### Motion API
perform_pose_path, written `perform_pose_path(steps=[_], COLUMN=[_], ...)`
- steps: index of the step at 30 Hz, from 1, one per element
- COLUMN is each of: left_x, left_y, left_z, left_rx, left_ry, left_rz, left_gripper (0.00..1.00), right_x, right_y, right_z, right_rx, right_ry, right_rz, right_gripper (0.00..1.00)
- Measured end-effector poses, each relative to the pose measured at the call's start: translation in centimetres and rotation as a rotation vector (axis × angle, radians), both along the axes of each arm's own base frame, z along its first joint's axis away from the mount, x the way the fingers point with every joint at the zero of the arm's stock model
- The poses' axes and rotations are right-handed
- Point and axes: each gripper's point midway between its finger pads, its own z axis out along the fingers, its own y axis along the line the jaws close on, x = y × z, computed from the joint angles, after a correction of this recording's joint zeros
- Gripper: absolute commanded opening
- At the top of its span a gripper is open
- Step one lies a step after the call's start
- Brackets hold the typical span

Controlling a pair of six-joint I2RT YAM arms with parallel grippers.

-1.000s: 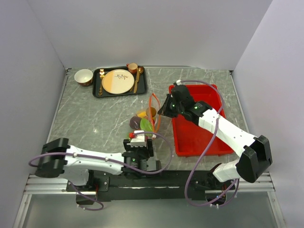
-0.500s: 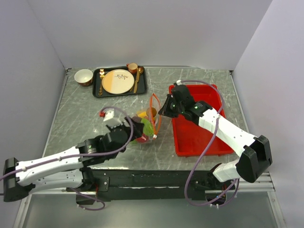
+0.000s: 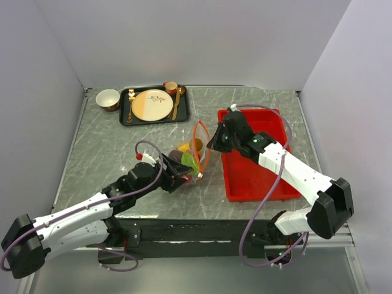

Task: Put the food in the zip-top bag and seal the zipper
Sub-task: Zip the zipper food storage bag at the center of the board.

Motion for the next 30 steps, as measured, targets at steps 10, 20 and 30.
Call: perform_pose_path(steps=[10,20,30], left_x=[-1.9,-1.6,-0.6], left_y=[-1.9,-2.0,-2.2], left_z=[1.5,-1.1,-0.9], left_rx=[-0.196,-0.222,-0.271], left_ry=[0.103,0.189,0.189], left_rz=[-0.017,0.031,0.076], left_gripper=[0.75,0.68,0.65], right_x=[0.0,-0.3,-0.4], right_y=[-0.6,-0.9,-1.0], right_z=[0.4,0.5,0.1], right_rx=[-0.003,0.005,0.001], right_ry=[-0.018,-0.019,-0.011], right_rz=[-0.026,-0.040,-0.039], right_gripper=[0.03,0.03,0.03])
